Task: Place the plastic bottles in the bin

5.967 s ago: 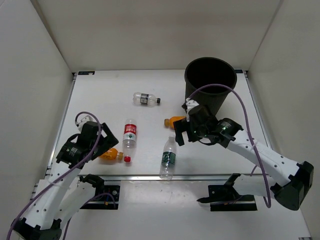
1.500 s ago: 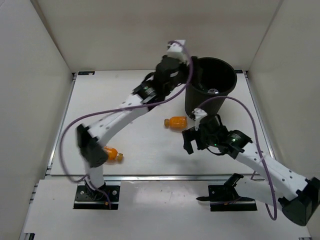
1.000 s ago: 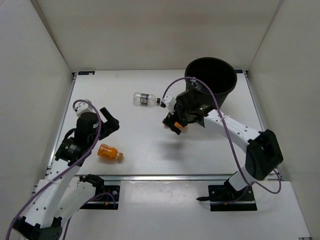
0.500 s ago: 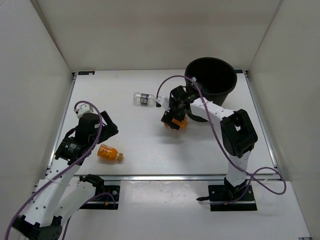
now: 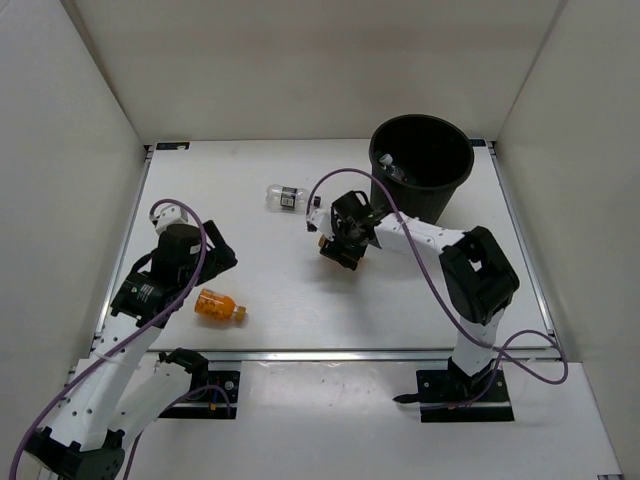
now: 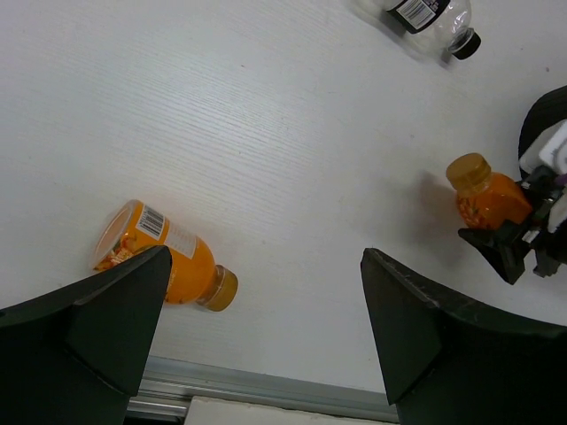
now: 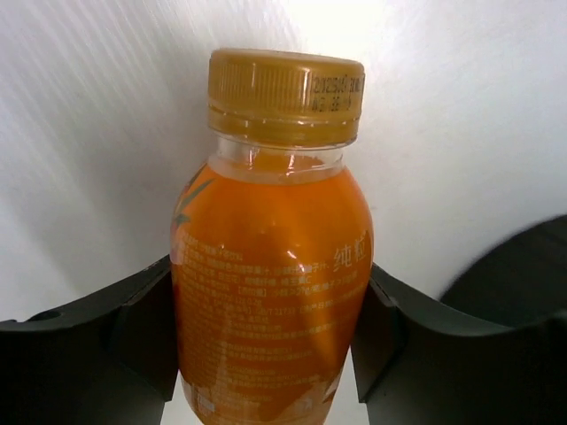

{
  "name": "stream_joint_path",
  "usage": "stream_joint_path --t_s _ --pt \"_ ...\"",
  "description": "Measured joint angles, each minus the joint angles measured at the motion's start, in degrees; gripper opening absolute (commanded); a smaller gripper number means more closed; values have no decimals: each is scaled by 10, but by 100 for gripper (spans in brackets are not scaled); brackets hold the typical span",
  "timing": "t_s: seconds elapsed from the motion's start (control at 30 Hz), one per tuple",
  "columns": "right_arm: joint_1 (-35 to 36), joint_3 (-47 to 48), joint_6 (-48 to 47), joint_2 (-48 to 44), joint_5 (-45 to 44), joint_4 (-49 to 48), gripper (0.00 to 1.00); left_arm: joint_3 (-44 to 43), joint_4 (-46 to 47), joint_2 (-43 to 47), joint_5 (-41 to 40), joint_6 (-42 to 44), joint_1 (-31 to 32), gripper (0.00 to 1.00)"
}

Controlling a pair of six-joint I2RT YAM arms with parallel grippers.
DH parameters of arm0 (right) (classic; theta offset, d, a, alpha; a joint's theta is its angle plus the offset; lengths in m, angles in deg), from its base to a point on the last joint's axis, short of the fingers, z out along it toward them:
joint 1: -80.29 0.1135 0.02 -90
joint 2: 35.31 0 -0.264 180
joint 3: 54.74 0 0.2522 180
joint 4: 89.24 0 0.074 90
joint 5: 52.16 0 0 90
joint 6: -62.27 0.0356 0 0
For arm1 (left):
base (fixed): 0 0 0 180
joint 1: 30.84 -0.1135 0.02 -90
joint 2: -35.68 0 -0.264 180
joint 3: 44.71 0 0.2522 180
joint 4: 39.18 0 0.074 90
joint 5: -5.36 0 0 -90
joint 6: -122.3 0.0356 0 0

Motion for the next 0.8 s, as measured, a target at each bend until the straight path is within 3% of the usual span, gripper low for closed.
stream_joint_path --t_s 0.13,0.23,0.3,0.53,0.7,0.8 --pt "43 3 10 -80 -36 -19 37 0 0 1 -2 -1 0 99" --pt "67 14 19 -181 -46 -63 48 0 -2 1 -6 -3 -1 99" --pt "63 31 30 -244 -49 -101 47 0 -6 1 -8 -5 -2 99" --pt "-125 132 104 -315 -61 -185 49 4 -18 5 -14 -19 -4 98" --pt "-217 125 160 -276 -71 -165 98 4 -39 4 -24 -28 -7 99" --pt "-224 110 178 -249 -90 -135 99 4 -59 0 -33 -35 -11 99"
